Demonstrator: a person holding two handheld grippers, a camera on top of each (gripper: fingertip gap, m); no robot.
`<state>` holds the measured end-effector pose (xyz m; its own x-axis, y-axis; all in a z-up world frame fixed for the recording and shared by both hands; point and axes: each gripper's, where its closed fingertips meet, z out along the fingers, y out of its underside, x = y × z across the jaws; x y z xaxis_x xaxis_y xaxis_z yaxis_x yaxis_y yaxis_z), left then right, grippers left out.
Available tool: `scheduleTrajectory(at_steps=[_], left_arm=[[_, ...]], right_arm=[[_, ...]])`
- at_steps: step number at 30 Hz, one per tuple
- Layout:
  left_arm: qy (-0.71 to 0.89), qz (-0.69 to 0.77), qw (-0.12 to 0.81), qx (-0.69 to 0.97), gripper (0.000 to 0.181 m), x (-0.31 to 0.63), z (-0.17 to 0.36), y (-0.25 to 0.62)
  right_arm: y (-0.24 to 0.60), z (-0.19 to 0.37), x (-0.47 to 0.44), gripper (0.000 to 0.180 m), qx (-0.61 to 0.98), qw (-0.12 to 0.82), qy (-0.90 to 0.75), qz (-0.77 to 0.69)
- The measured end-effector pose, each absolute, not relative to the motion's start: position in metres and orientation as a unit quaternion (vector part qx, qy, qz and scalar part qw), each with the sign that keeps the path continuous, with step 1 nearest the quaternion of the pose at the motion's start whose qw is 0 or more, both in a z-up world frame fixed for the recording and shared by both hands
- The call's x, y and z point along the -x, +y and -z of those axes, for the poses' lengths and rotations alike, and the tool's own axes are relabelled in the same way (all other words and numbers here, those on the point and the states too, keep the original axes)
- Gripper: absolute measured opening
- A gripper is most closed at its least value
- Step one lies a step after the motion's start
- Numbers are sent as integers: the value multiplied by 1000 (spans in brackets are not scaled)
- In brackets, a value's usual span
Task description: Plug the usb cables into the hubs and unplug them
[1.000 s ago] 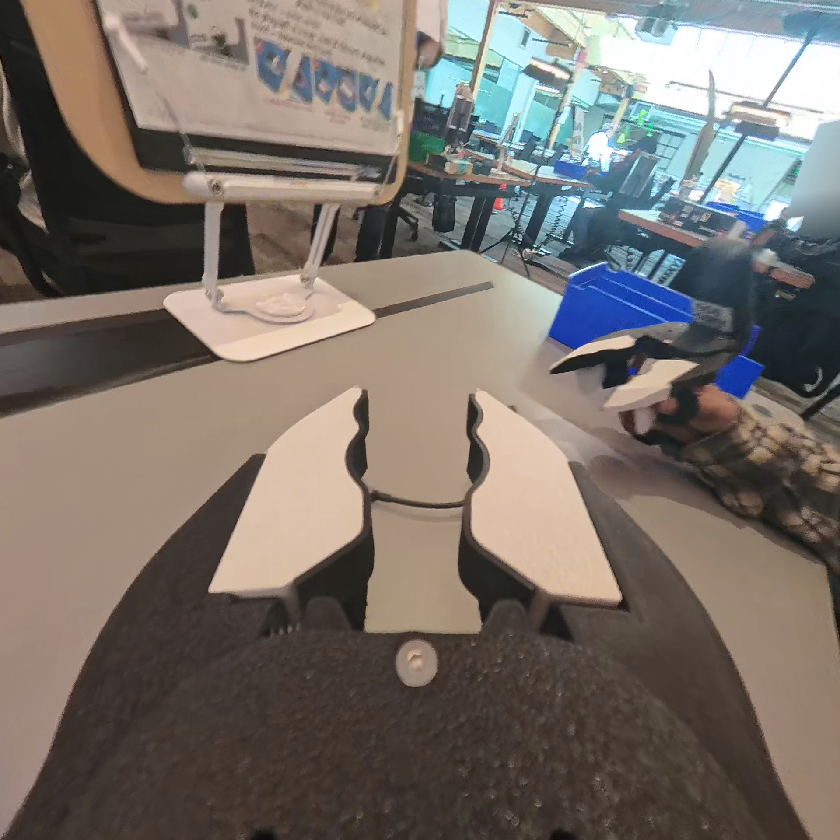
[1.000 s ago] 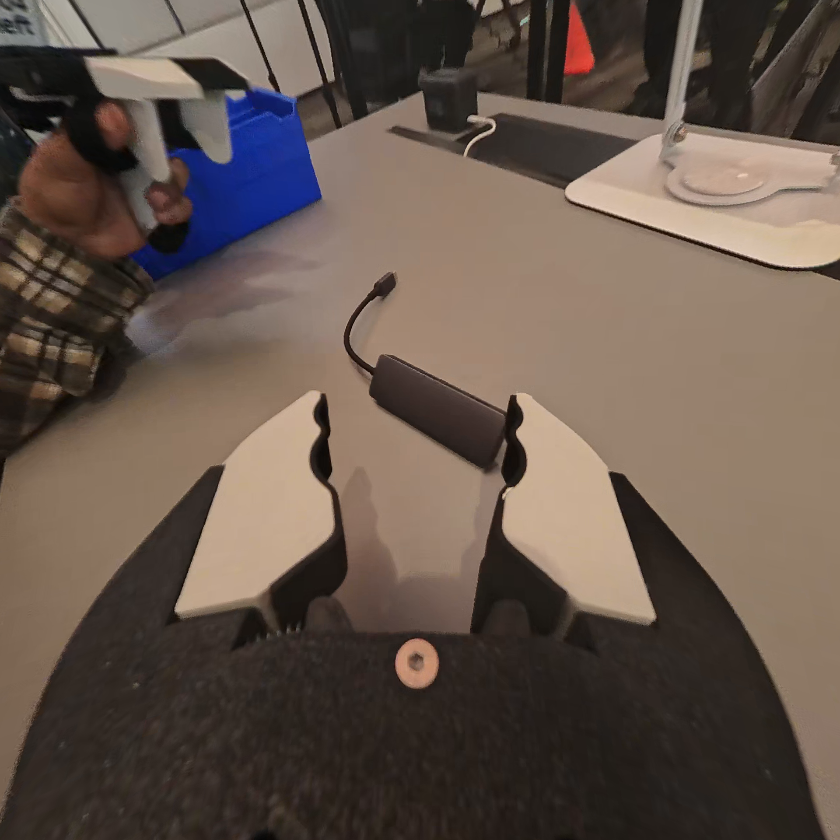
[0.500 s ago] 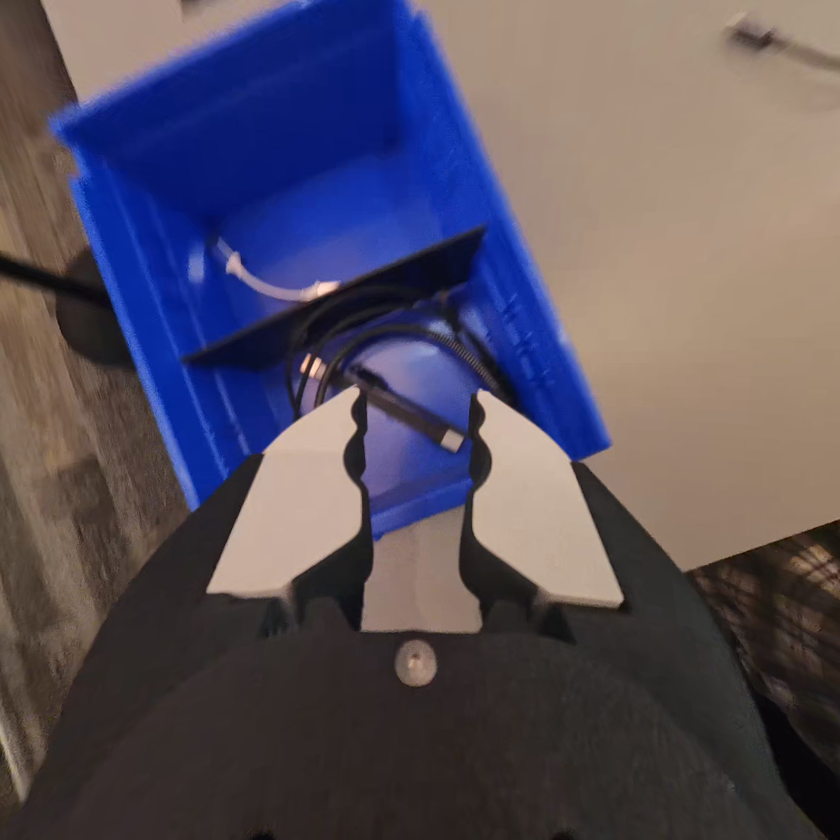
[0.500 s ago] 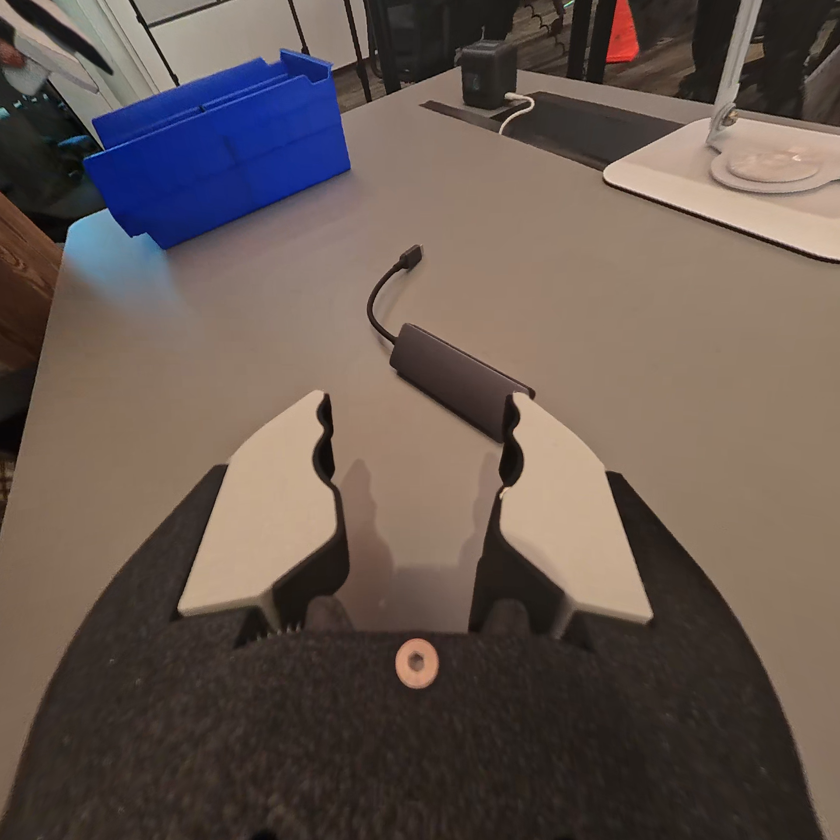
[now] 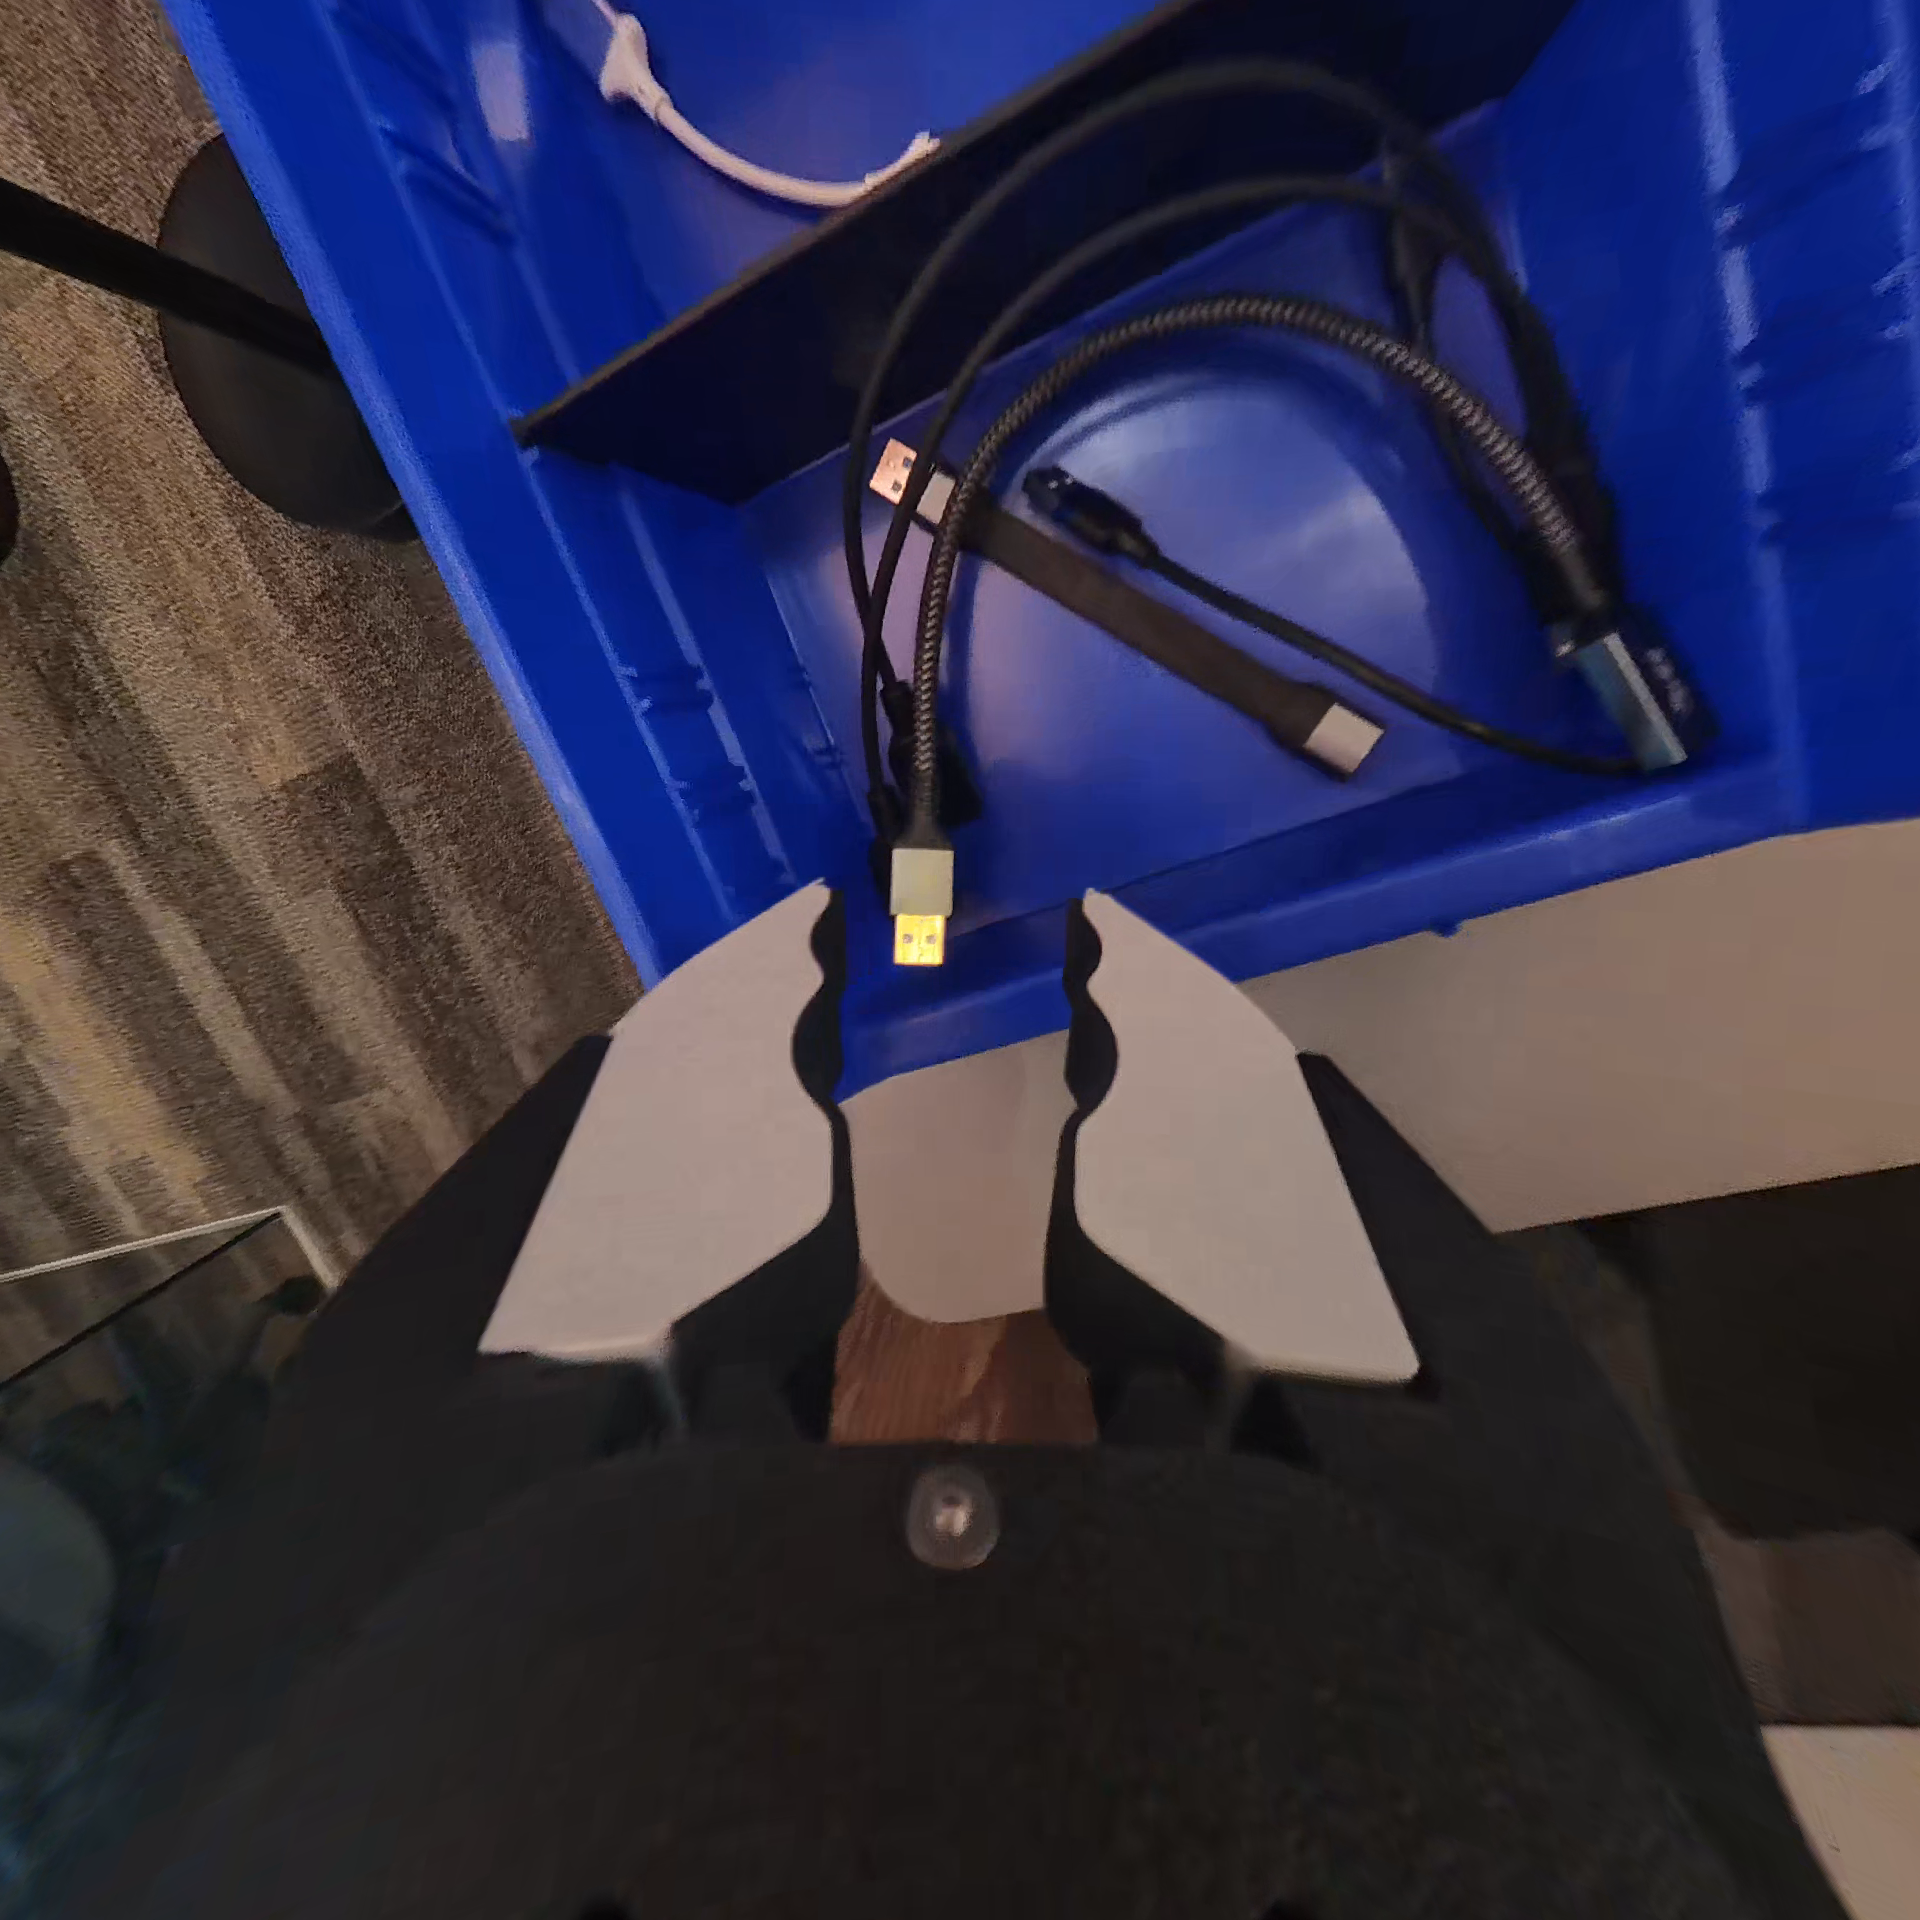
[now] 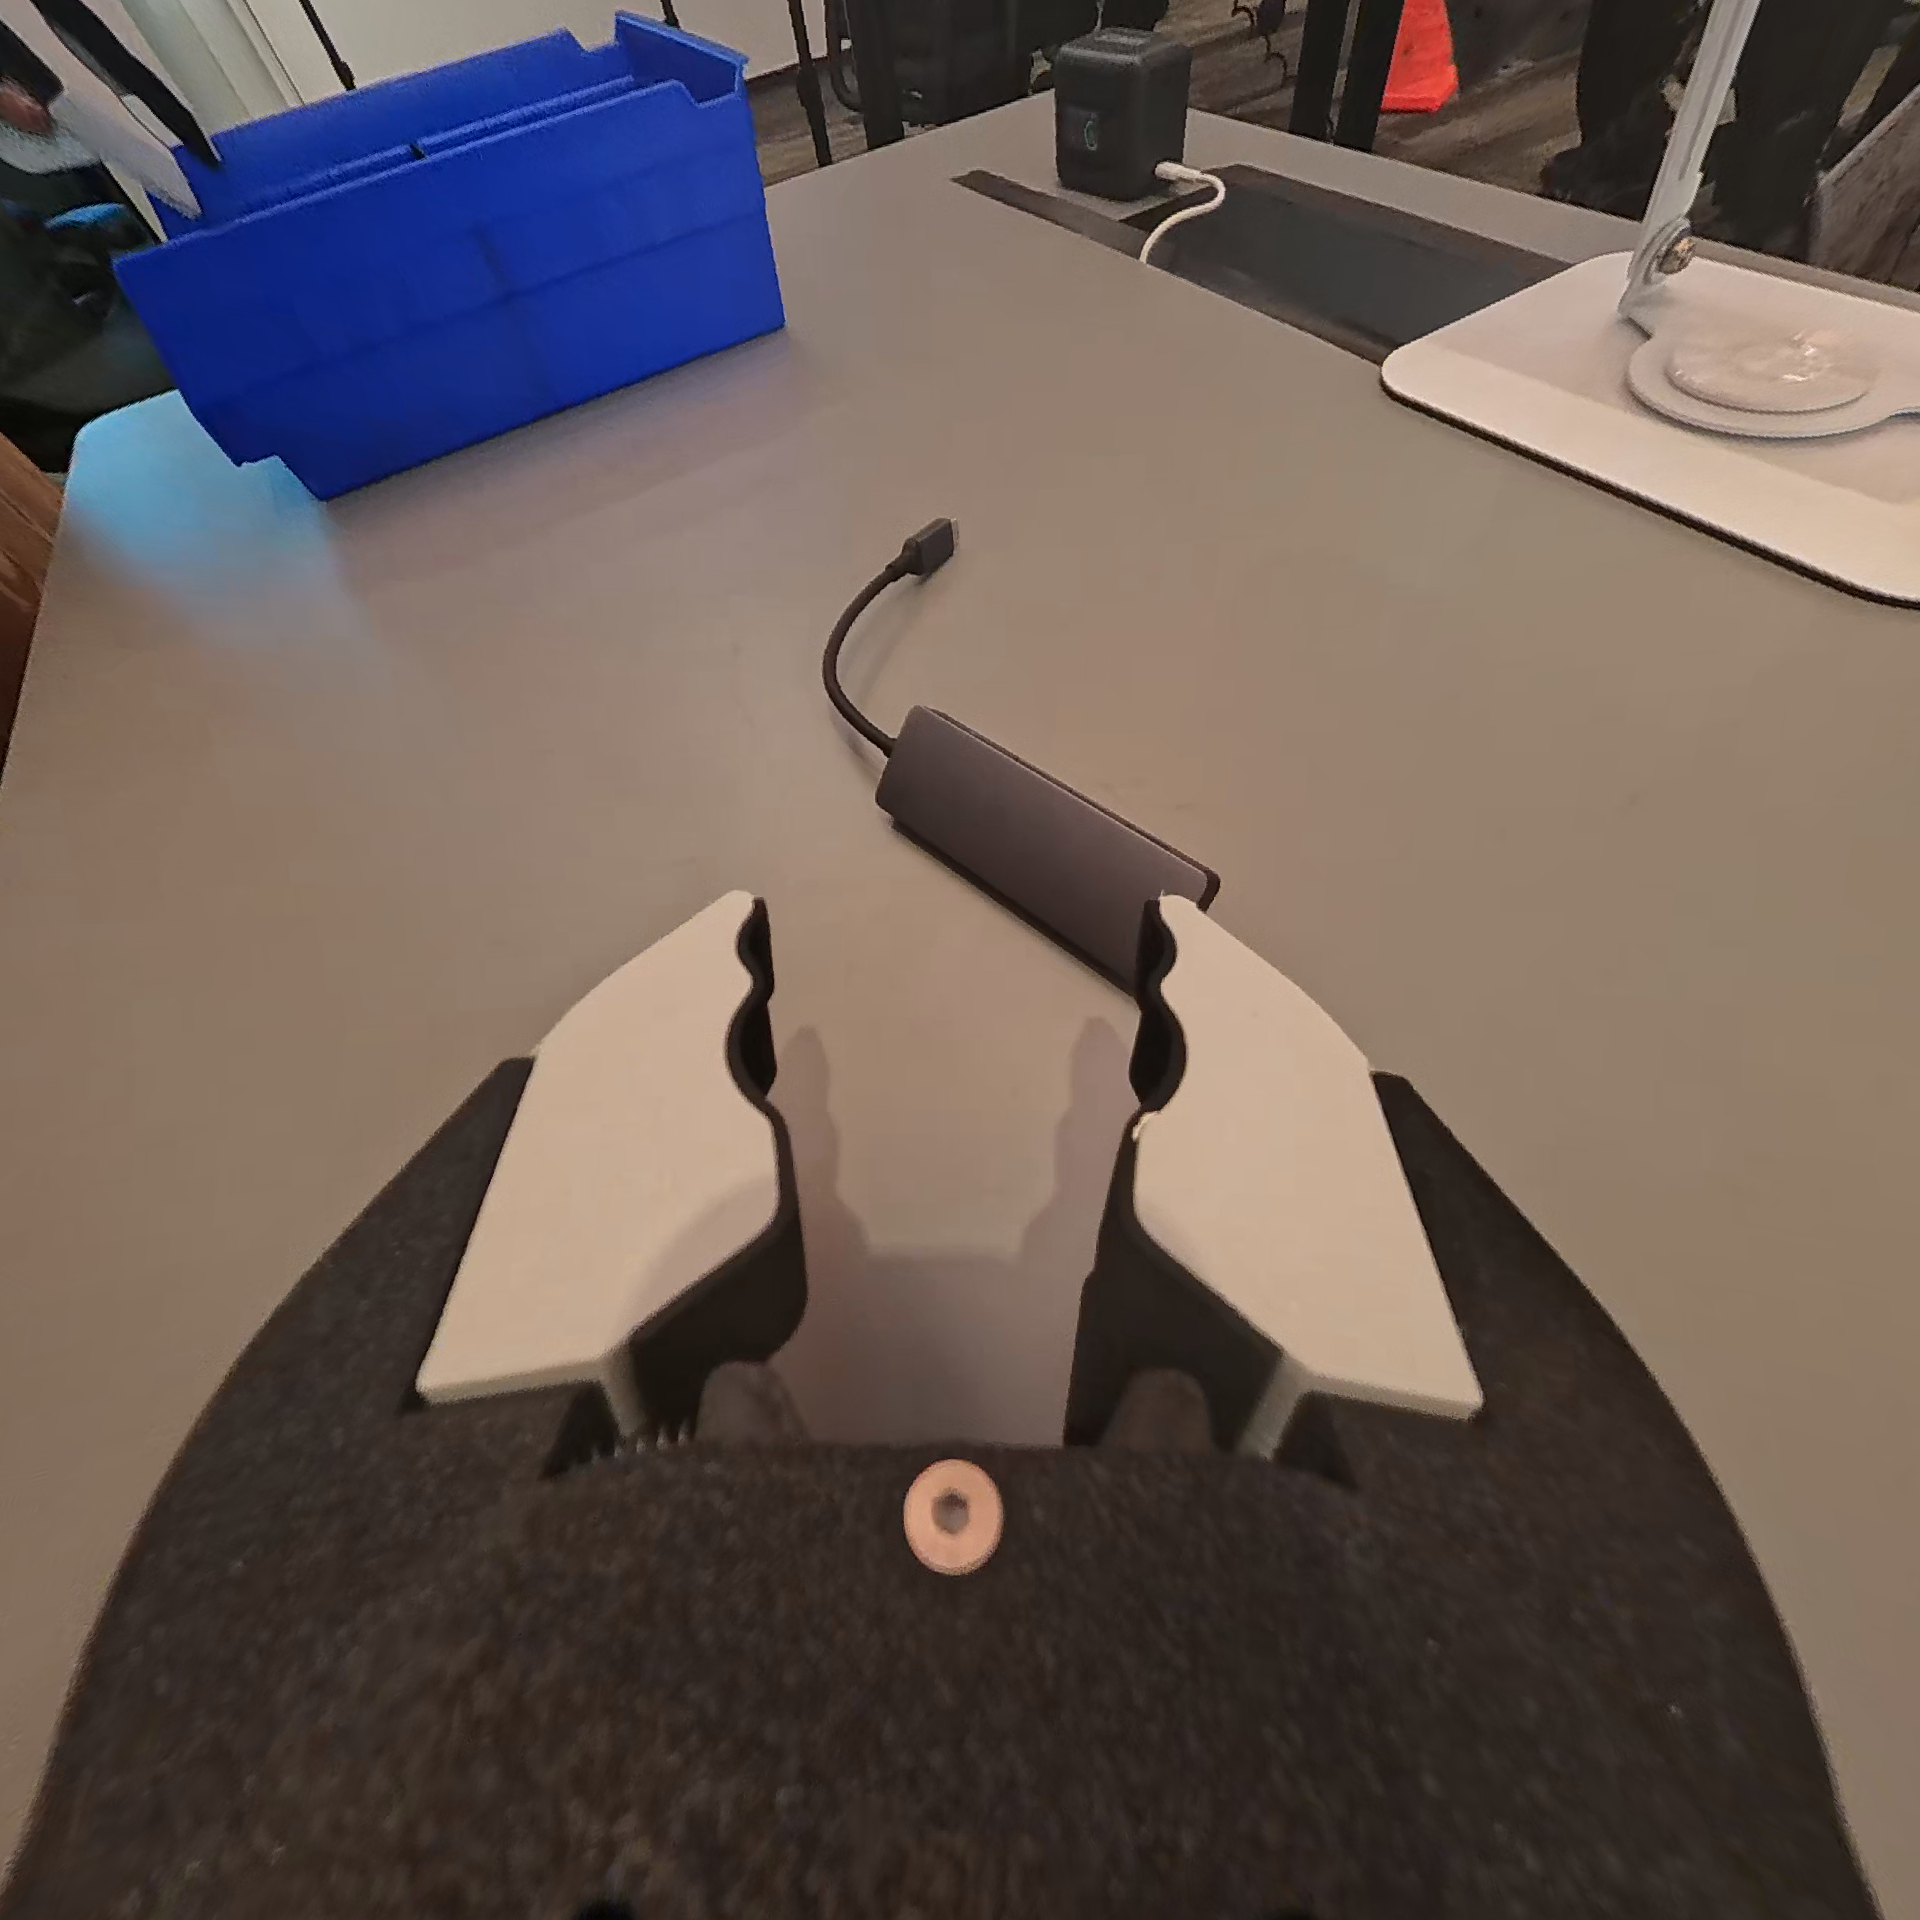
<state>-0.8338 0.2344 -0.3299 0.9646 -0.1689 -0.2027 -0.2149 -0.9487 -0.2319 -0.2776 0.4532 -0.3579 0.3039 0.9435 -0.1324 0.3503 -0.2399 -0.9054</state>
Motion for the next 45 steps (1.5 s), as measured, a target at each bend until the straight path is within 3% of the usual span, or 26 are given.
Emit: scheduleTrajectory(at_steps=[19, 25, 28, 39, 45], left_arm=[[152, -125, 25, 980, 34, 847, 376, 241], [145, -135, -51, 979, 34, 849, 393, 229], [155, -165, -88, 970, 17, 856, 396, 224], [79, -138, 52, 986, 15, 857, 322, 226], [58, -152, 65, 984, 15, 852, 266, 206]], right_arm=[[456, 368, 284, 66, 703, 404, -475, -341], [454, 367, 285, 66, 699, 404, -481, -342], [453, 363, 284, 66, 694, 412, -481, -342], [450, 356, 280, 64, 689, 418, -478, -349], [446, 352, 282, 63, 683, 418, -479, -360]])
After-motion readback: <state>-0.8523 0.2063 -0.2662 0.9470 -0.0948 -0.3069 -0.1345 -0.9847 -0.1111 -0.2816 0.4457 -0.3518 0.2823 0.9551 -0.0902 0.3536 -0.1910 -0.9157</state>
